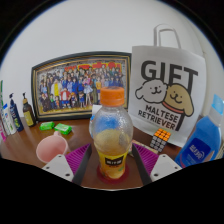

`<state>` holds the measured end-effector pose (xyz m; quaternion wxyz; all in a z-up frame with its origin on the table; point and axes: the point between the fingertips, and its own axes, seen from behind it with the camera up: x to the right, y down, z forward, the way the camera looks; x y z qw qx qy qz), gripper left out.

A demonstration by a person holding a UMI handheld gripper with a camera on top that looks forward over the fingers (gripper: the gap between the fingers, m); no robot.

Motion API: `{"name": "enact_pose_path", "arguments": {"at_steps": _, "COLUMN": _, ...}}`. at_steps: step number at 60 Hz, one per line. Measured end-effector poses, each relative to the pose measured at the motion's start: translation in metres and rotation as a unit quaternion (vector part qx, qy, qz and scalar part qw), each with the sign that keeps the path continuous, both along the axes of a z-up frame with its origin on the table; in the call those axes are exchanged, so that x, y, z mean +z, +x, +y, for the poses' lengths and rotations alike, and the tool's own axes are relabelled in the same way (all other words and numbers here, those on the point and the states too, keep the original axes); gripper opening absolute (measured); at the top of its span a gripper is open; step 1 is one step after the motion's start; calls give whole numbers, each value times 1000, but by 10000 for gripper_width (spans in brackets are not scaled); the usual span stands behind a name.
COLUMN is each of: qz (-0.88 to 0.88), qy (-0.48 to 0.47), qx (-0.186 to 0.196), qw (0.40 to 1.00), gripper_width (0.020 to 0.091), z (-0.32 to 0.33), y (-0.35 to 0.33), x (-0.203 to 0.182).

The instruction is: Pour water

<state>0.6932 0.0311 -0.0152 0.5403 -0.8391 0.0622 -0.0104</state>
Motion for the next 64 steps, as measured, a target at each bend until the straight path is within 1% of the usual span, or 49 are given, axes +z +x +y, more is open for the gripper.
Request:
{"name": "enact_pose_path", "arguments": {"at_steps": 4, "qz": -9, "qy": -6, "qx": -9, "qw": 1000, "gripper_width": 868, "z": -14, "y": 1, "x": 10}}
{"name": "enact_pose_path", "arguments": {"at_steps": 12, "qz": -18, "qy": -23, "qx": -27, "qw": 999, "gripper_width": 858, "z": -58, "y": -8, "x": 41}}
{"name": "enact_pose_path", "arguments": {"at_steps": 20, "qz": -21, "qy": -33, "qx": -43, "qw": 998, "gripper_width": 865, "z": -122, "y": -31, "x": 87}}
{"name": "enact_pose_path", "arguments": {"at_steps": 24, "qz": -27, "qy": -37, "qx": -57, "qw": 997, "gripper_width": 851, "z": -160, "y": -44, "x": 112}}
{"name": "enact_pose_path", "arguments": {"at_steps": 30, "qz": -36, "qy": -38, "qx": -64, "qw": 997, "gripper_width": 854, "z": -216, "y": -69, "x": 145}}
{"name": "enact_pose_path", "arguments": {"at_steps": 34, "qz": -37, "qy": -37, "qx": -59, "qw": 997, "gripper_width": 855, "z": -247, "y": -90, "x": 164}}
{"name": "enact_pose_path", "arguments": {"at_steps": 40, "qz": -33, "qy": -35, "qx": -50, "qw": 998, "gripper_width": 852, "z": -285, "y": -114, "x": 182}}
{"name": "enact_pose_path", "arguments": {"at_steps": 46, "qz": -36, "qy": -37, "qx": -50, "qw": 997, "gripper_width": 855, "z": -313, "y": -130, "x": 190}}
{"name": "enact_pose_path", "arguments": {"at_steps": 57, "qz": -28, "qy": -37, "qx": -50, "qw": 998, "gripper_width": 852, "z": -337, "y": -145, "x": 198}}
{"name": "enact_pose_path", "arguments": {"at_steps": 64, "qz": -32, "qy": -38, "qx": -54, "qw": 997, "gripper_width": 854, "z": -343, "y": -145, "x": 196}}
